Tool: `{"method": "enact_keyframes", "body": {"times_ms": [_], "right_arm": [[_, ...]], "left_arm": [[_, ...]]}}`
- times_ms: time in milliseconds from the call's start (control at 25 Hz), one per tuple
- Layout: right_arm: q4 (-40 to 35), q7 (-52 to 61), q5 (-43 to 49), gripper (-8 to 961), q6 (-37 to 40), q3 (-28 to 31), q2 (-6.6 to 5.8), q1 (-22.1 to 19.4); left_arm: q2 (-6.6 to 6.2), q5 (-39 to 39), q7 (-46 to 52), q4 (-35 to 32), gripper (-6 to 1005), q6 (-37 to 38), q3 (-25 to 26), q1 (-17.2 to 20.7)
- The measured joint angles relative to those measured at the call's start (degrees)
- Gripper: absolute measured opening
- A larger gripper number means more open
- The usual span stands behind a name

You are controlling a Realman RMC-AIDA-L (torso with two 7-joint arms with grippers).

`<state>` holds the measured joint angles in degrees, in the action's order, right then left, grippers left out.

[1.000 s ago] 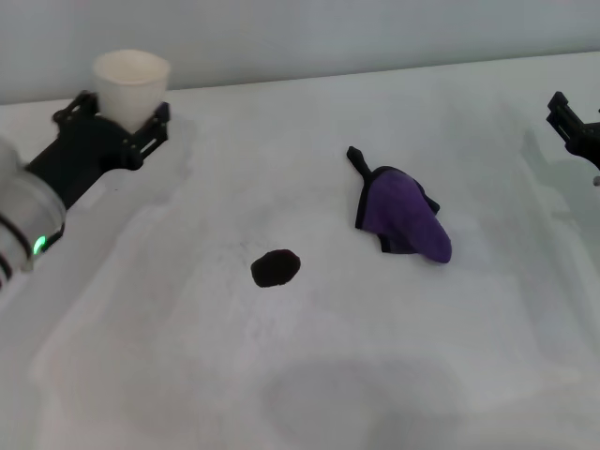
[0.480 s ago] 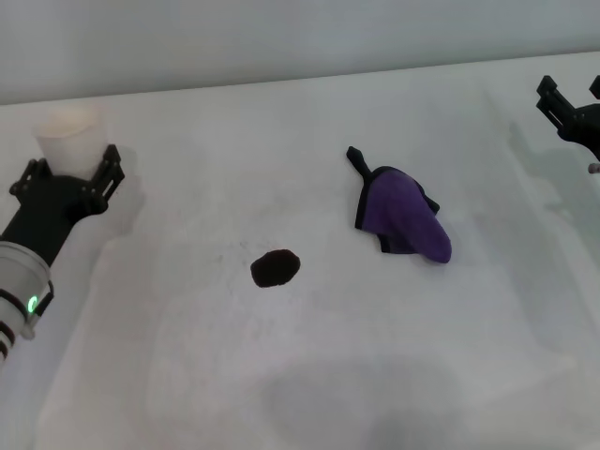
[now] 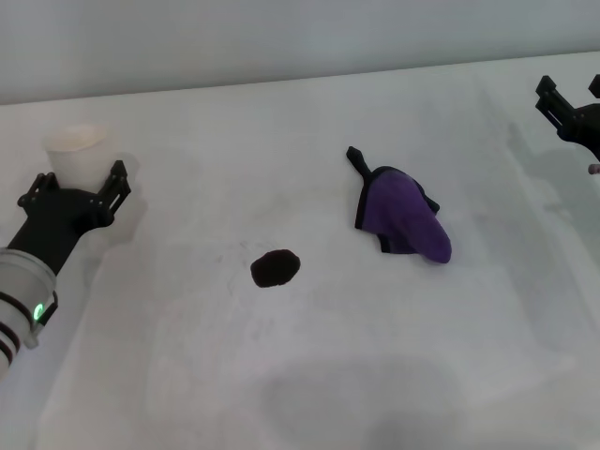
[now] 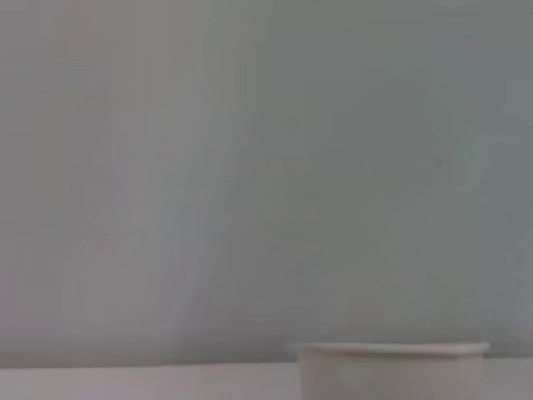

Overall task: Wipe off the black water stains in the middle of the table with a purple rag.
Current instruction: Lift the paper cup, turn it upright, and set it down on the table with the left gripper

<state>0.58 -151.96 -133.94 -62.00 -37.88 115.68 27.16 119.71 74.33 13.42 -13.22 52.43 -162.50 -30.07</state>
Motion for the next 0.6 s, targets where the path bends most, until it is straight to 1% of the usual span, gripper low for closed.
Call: {"method": "enact_keyframes", "body": {"times_ms": [360, 600], "right_arm": [[-0.63, 0.0, -0.07, 841, 0.46, 0.3, -0.01, 0.46], [-1.12, 0.0, -0.52, 841, 1.19, 0.52, -0.02, 0.97]], "left_arm": [[0.0, -0.21, -5.56, -0.36, 752, -2.79, -0.22, 0.19], [0.0, -0.26, -6.56, -0.48, 752, -2.93, -0.27, 0.58]]}}
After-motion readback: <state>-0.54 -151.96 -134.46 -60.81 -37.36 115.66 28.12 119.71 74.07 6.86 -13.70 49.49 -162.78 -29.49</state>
